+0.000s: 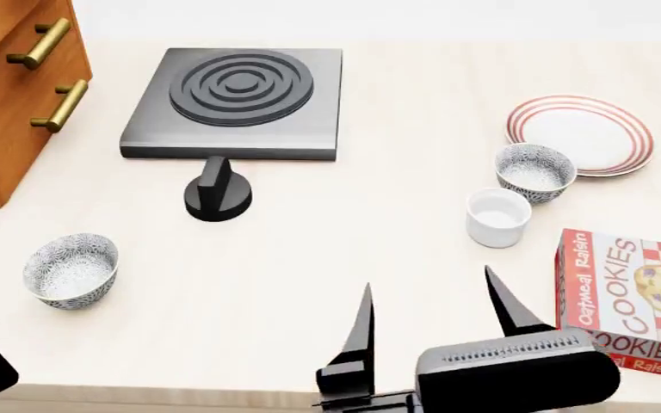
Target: Pick the akita bowl between the plate and the ramekin and place it on the plate.
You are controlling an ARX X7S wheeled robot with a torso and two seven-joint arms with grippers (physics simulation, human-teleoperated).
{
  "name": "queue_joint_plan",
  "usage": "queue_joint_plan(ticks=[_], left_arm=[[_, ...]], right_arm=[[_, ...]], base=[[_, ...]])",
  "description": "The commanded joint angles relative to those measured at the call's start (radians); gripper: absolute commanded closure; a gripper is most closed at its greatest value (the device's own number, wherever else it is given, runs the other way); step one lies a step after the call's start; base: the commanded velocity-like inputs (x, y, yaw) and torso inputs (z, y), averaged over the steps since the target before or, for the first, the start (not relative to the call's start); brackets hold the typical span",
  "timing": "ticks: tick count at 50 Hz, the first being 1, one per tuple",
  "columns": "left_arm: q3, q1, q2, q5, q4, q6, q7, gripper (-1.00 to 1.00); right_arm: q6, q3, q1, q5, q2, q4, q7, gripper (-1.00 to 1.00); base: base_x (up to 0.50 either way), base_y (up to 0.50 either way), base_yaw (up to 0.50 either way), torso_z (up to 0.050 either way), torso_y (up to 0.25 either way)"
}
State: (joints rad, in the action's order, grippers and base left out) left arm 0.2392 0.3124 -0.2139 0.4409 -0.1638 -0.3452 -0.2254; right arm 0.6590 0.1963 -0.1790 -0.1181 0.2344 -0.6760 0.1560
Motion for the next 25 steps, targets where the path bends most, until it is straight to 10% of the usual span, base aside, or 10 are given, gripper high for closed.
queue_joint_plan(ticks=[1,25], left_arm=[[-0.002,-0.001,-0.002,-0.006,-0.016,0.026,-0.003,-1.0],[-0.016,-0.003,-0.006,-0.013,-0.021,0.055,-0.013,-1.0]], right_arm=[[0.062,0.014,-0.064,0.0,0.016,-0.064,0.0,-1.0],[0.027,-0.015,-0.07,-0.023,0.021,-0.053,0.007,-1.0]], base=[[0.0,0.0,0.0,0.0,0.0],[0.0,-0.04,0.0,0.0,0.0]])
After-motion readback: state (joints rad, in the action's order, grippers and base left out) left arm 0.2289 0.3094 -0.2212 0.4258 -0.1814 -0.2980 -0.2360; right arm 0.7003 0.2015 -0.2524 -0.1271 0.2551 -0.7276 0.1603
